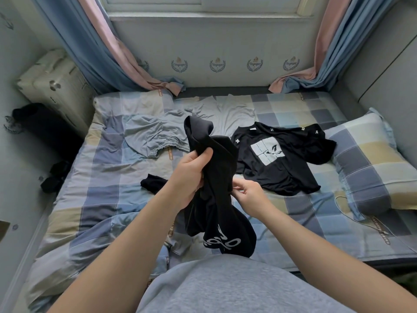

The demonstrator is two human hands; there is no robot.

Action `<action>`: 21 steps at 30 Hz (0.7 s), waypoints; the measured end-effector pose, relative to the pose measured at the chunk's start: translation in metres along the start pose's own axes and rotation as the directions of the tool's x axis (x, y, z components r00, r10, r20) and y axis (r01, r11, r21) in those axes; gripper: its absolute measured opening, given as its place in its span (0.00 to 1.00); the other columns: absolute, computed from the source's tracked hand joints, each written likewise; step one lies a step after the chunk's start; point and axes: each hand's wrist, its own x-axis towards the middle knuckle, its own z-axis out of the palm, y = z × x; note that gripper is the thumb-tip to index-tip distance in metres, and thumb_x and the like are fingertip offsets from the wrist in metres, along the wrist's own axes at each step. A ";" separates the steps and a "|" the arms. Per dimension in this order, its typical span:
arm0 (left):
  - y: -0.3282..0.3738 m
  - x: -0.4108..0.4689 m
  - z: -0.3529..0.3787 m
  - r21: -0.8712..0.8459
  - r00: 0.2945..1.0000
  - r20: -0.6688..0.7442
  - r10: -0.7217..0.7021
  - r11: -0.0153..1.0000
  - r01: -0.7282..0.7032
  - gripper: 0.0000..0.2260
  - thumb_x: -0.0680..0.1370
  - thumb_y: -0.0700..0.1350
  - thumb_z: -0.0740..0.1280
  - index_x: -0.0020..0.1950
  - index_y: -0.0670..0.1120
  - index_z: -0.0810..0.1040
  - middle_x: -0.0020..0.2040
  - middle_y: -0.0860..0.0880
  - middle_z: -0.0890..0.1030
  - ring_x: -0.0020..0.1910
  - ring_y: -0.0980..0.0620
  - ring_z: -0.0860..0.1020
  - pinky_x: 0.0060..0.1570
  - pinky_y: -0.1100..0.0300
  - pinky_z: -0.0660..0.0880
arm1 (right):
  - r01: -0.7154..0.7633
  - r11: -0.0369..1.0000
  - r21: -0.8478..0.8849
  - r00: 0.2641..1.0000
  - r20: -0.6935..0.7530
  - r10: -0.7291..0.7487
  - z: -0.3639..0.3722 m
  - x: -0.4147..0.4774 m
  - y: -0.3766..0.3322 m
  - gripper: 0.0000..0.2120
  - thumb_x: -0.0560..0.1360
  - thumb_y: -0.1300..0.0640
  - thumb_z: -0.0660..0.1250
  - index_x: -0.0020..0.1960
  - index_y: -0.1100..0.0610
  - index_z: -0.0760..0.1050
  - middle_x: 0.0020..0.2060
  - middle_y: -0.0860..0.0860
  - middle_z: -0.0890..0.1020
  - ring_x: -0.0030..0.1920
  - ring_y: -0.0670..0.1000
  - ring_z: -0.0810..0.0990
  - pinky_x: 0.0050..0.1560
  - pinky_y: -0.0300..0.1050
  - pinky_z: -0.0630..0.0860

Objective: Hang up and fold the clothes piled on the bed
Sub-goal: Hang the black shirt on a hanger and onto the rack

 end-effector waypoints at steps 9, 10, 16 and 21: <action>-0.013 0.013 -0.024 0.366 0.941 -0.337 0.038 0.926 0.094 0.17 0.82 0.53 0.66 0.68 0.48 0.73 0.61 0.51 0.80 0.57 0.53 0.80 0.53 0.58 0.74 | -0.074 0.997 -0.026 0.990 -0.125 0.071 -0.040 0.006 -0.018 0.18 0.81 0.54 0.63 0.39 0.65 0.68 0.31 0.63 0.76 0.29 0.50 0.82 0.37 0.52 0.77; -0.015 0.011 -0.024 0.403 0.949 -0.313 0.037 0.910 0.097 0.17 0.81 0.51 0.68 0.67 0.49 0.73 0.60 0.51 0.80 0.55 0.55 0.80 0.51 0.60 0.74 | -0.082 0.996 0.023 0.988 -0.126 0.084 -0.043 0.008 -0.023 0.19 0.82 0.54 0.62 0.39 0.66 0.67 0.29 0.63 0.74 0.27 0.51 0.80 0.34 0.51 0.77; -0.038 0.003 -0.001 0.717 0.982 0.011 -0.189 0.686 0.124 0.20 0.74 0.55 0.75 0.62 0.52 0.77 0.57 0.54 0.82 0.52 0.59 0.82 0.49 0.65 0.77 | -0.027 0.948 0.319 0.990 -0.125 0.070 -0.040 0.006 -0.062 0.19 0.84 0.57 0.60 0.38 0.67 0.68 0.34 0.56 0.67 0.31 0.54 0.64 0.26 0.38 0.64; -0.065 0.004 0.011 0.817 0.997 0.035 -0.069 0.577 0.011 0.13 0.76 0.52 0.73 0.57 0.50 0.77 0.54 0.55 0.82 0.54 0.57 0.80 0.54 0.59 0.77 | 0.068 0.850 0.523 0.996 -0.088 -0.026 -0.047 0.003 -0.090 0.23 0.83 0.51 0.62 0.40 0.70 0.66 0.36 0.59 0.67 0.32 0.66 0.61 0.34 0.59 0.57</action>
